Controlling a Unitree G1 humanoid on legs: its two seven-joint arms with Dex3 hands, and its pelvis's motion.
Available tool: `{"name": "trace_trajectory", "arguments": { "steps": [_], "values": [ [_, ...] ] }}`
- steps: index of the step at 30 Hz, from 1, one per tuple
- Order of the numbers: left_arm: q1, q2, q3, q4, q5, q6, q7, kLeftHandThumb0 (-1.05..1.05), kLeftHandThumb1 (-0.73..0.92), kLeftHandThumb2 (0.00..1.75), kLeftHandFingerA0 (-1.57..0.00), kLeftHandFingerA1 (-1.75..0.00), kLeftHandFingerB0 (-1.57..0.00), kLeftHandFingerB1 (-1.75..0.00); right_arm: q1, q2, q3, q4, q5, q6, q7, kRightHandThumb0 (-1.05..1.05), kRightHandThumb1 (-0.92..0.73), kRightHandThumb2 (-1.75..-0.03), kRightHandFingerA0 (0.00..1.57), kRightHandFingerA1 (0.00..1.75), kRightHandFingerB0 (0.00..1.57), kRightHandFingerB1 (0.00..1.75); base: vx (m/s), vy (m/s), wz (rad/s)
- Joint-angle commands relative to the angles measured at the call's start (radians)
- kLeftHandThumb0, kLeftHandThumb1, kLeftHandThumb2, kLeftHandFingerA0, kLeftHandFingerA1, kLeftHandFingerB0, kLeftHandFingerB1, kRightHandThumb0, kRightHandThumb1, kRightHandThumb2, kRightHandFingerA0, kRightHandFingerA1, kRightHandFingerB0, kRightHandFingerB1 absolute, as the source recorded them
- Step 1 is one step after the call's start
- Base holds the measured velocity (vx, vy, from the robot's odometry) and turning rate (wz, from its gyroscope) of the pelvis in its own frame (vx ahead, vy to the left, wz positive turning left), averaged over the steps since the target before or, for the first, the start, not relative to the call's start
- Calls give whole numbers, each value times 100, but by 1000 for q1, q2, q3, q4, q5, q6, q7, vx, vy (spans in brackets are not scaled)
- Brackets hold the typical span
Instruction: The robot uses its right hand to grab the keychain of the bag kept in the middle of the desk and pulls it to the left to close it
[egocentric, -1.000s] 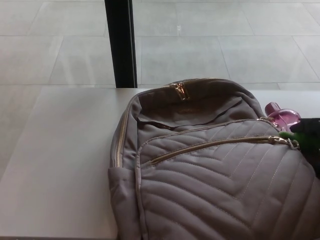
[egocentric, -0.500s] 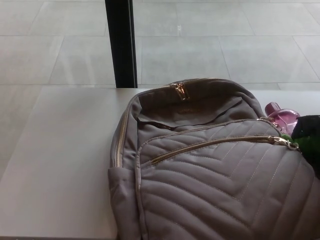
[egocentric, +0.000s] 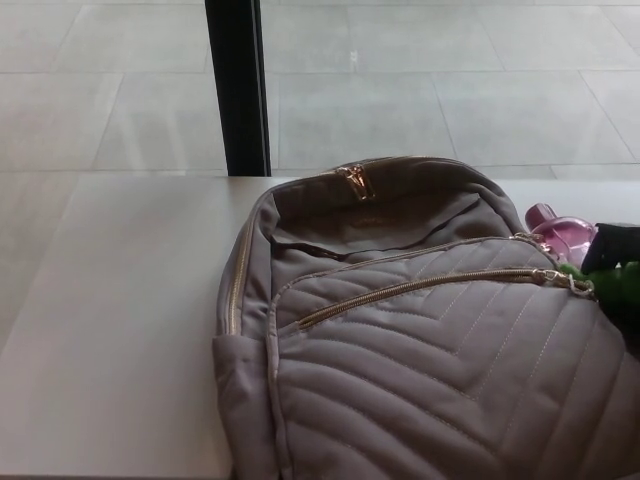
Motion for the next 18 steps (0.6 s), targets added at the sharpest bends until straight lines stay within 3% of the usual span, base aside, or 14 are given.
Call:
{"name": "trace_trajectory", "arguments": {
  "steps": [1,4,5,6,7,14,18],
  "values": [
    [4,16,9,6,-12,-13,-3,-65,82,65,-76,-56,-63,-48,36,112,-87,-17,113,18,-81,-11,-61,-101,82,175,63,157,0,0,0],
    [7,15,6,4,-7,-10,1,-64,83,65,-77,-55,-62,-47,24,184,-151,-31,166,56,-71,-11,-56,-112,82,175,65,158,0,0,0],
    [3,12,13,3,-15,-2,5,-65,82,65,-78,-57,-64,-47,11,207,-172,-25,190,51,-72,-16,-54,-115,117,144,88,125,0,0,0],
    [3,12,13,3,-15,-2,5,-65,82,65,-78,-57,-64,-47,11,211,-176,-26,187,51,-69,-16,-54,-115,117,144,88,125,0,0,0],
    [1,12,17,3,-19,4,-2,-65,82,65,-77,-58,-62,-47,-7,241,-200,-30,214,57,-75,-10,-52,-122,86,175,74,153,0,0,0],
    [13,6,7,-4,0,-20,9,-64,84,65,-76,-56,-60,-46,-140,399,-286,-20,290,43,-163,-14,-47,-128,87,175,75,160,0,0,0],
    [16,4,-6,-2,10,-30,16,-66,83,65,-76,-56,-61,-46,-164,422,-271,-45,266,53,-154,-13,-41,-138,87,172,76,159,0,0,0]
  ]
}}
